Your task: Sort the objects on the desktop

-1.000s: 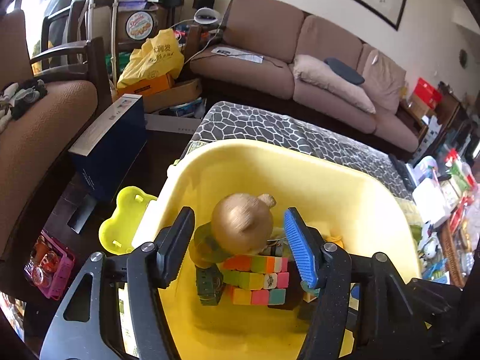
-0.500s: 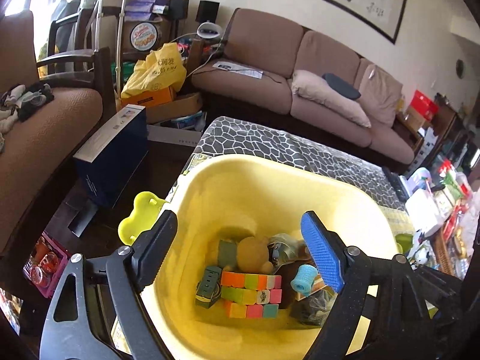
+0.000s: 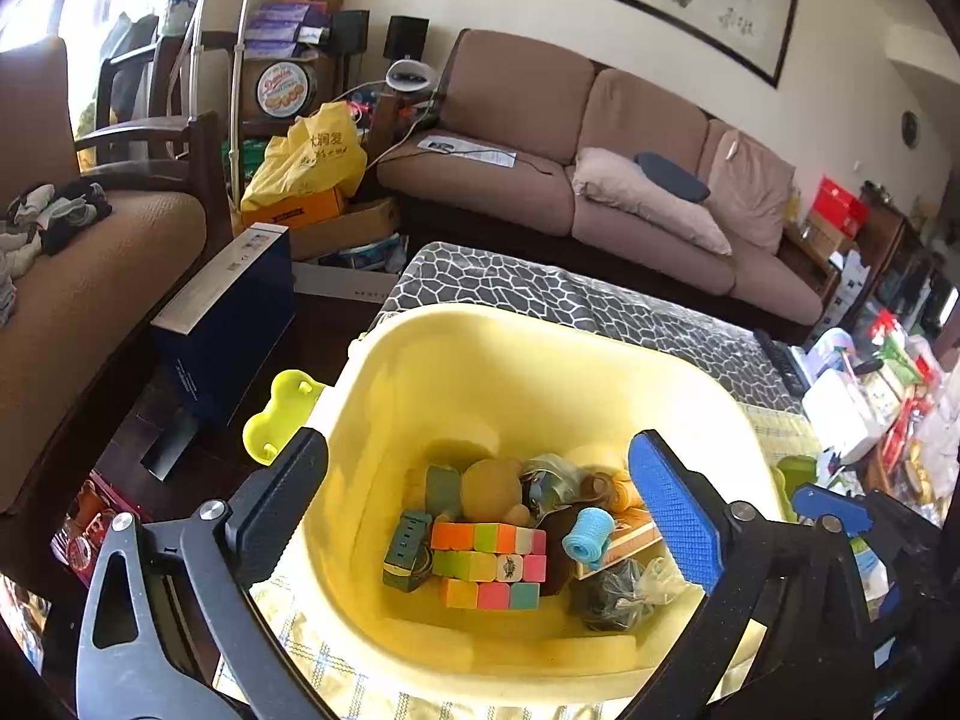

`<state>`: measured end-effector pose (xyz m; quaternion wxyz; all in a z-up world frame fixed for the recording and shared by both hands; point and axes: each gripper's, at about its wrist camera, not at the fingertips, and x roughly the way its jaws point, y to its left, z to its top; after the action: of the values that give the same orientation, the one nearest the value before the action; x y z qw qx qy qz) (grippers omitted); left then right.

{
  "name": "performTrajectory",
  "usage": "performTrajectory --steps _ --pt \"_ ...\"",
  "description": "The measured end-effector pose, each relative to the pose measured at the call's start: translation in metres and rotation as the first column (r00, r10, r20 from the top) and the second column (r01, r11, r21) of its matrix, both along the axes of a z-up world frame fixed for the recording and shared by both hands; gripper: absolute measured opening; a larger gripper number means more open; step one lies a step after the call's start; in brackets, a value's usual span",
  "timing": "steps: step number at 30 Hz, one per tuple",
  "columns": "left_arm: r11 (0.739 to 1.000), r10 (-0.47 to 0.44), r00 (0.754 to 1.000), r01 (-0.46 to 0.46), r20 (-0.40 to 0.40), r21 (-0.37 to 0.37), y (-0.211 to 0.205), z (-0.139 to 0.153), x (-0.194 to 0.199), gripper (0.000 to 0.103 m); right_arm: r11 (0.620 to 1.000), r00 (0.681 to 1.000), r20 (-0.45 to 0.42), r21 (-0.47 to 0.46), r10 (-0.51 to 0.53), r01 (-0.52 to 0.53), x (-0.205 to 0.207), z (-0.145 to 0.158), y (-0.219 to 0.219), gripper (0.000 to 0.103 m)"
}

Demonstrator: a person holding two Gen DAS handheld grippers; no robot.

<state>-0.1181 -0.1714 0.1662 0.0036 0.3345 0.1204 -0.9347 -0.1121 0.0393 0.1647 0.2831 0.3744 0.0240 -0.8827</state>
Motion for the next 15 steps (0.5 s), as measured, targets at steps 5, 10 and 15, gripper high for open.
performTrajectory --steps 5,10,15 --pt "1.0 -0.004 0.999 0.003 -0.033 -0.029 0.009 0.0 0.025 0.103 0.999 0.999 -0.014 0.026 -0.042 0.043 0.009 0.0 0.015 0.102" --pt "1.0 -0.008 0.999 0.007 -0.049 -0.03 0.017 -0.002 0.047 0.103 0.995 0.995 -0.019 0.036 -0.097 0.098 0.018 0.001 0.034 0.102" --pt "0.999 -0.033 0.998 0.032 -0.05 -0.025 0.03 -0.006 0.064 0.103 0.987 0.987 -0.035 0.021 -0.156 0.157 0.032 0.005 0.058 0.102"
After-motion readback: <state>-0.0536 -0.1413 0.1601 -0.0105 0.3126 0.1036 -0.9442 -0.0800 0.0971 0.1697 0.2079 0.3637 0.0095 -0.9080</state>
